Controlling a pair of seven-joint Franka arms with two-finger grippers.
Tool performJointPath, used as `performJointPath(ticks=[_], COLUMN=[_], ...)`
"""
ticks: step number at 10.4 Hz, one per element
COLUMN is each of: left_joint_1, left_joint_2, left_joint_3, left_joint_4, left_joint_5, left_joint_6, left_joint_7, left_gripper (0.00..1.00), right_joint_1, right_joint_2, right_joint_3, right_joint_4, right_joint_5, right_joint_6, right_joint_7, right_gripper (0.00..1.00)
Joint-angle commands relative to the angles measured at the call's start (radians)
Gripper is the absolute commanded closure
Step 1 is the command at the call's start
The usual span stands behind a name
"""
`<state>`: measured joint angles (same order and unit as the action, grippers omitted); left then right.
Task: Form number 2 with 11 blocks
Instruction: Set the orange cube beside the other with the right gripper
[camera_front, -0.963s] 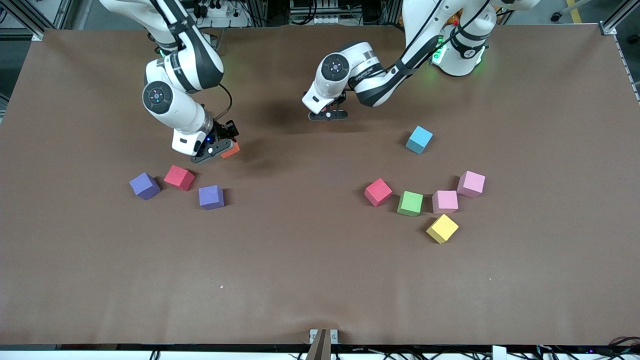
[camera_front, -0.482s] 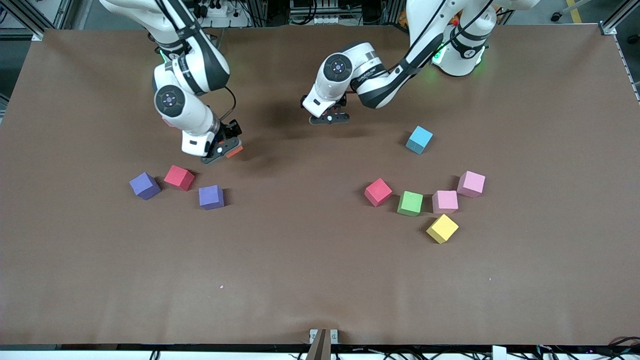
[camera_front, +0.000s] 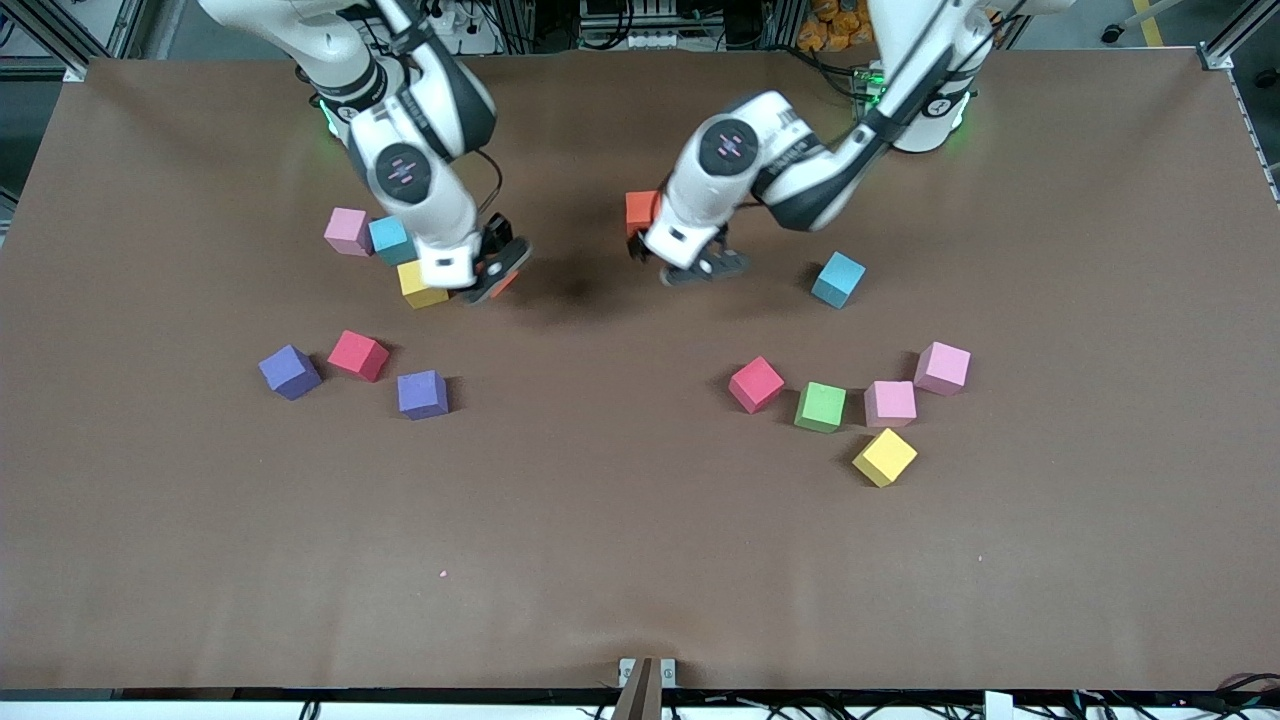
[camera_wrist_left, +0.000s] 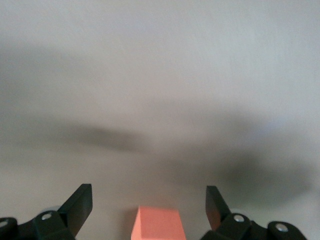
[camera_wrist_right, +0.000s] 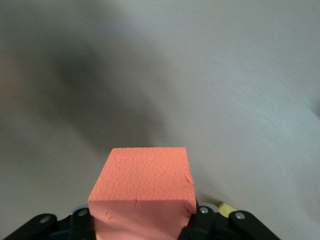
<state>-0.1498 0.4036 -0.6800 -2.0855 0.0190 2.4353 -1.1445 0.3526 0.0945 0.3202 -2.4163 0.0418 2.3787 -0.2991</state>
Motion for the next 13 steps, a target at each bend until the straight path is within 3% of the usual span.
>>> performJointPath(ticks=[1, 2, 4, 6, 8, 12, 13], left_joint_1=[0.1, 0.13, 0.156, 0.148, 0.142, 0.075, 0.046], left_joint_2=[0.0, 0.021, 0.069, 0.136, 0.208, 0.251, 0.259], left_joint_3=[-0.009, -0.009, 0.045, 0.08, 0.082, 0.137, 0.167], left_joint_4=[0.109, 0.178, 0.272, 0.333, 0.402, 0.397, 0.394], left_joint_5=[0.016, 0.018, 0.06, 0.174, 0.191, 0.203, 0.25], left_joint_6=[-0.117, -0.199, -0.242, -0.243, -0.243, -0.242, -0.242], left_joint_7=[-0.018, -0.017, -0.017, -0.027, -0.027, -0.05, -0.053], left_gripper=[0.0, 0.0, 0.0, 0.0, 0.0, 0.0, 0.0], right_joint_1=[0.039, 0.055, 0.138, 0.201, 0.25, 0.278, 0.281], right_joint_2=[0.031, 0.049, 0.14, 0.223, 0.26, 0.293, 0.3], right_joint_3=[0.065, 0.089, 0.091, 0.086, 0.083, 0.088, 0.089], right_joint_4=[0.022, 0.026, 0.089, 0.167, 0.201, 0.194, 0.195], right_joint_5=[-0.069, -0.072, -0.11, -0.214, -0.371, -0.373, -0.373], right_joint_6=[-0.004, 0.007, 0.05, 0.051, 0.05, 0.034, 0.033], right_joint_7=[0.003, 0.001, 0.006, 0.011, 0.014, 0.073, 0.083], right_gripper=[0.67, 0.68, 0.68, 0.68, 0.68, 0.68, 0.68])
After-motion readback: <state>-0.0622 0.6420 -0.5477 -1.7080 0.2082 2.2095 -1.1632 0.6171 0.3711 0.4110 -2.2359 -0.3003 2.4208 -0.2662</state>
